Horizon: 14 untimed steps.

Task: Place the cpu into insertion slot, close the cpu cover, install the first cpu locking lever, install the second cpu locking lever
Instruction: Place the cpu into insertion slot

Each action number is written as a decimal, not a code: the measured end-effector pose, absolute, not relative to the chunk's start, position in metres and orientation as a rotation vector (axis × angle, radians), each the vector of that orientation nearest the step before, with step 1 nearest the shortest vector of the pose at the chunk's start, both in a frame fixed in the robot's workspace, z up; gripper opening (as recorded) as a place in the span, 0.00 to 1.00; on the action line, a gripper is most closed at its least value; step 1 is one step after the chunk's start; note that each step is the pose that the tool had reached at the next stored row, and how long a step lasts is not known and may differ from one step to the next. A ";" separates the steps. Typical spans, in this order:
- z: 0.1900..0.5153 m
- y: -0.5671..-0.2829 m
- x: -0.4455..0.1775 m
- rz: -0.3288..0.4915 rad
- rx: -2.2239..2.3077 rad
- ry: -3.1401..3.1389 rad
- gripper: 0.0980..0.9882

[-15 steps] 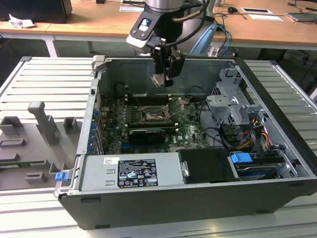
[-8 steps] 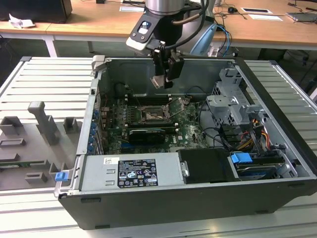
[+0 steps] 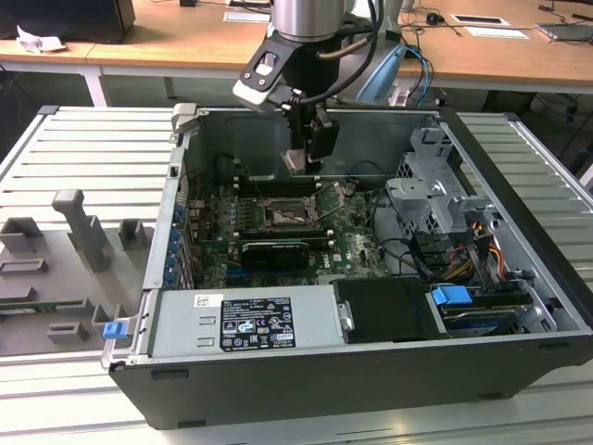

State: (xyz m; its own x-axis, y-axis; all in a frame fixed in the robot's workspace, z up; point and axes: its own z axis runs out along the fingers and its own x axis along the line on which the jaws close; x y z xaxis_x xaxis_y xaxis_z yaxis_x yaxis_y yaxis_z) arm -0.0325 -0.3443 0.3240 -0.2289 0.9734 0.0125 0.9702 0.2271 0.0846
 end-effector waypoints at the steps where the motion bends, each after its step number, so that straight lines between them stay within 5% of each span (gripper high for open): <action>1: 0.323 -0.344 -0.033 0.114 1.948 2.406 0.50; 14: 0.316 -0.344 -0.034 0.106 2.202 2.165 0.50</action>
State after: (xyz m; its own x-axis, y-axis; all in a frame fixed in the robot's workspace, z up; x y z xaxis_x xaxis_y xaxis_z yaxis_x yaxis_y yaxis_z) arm -0.0338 -0.3443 0.3158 0.0165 0.9998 0.0125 0.9963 -0.0175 0.0846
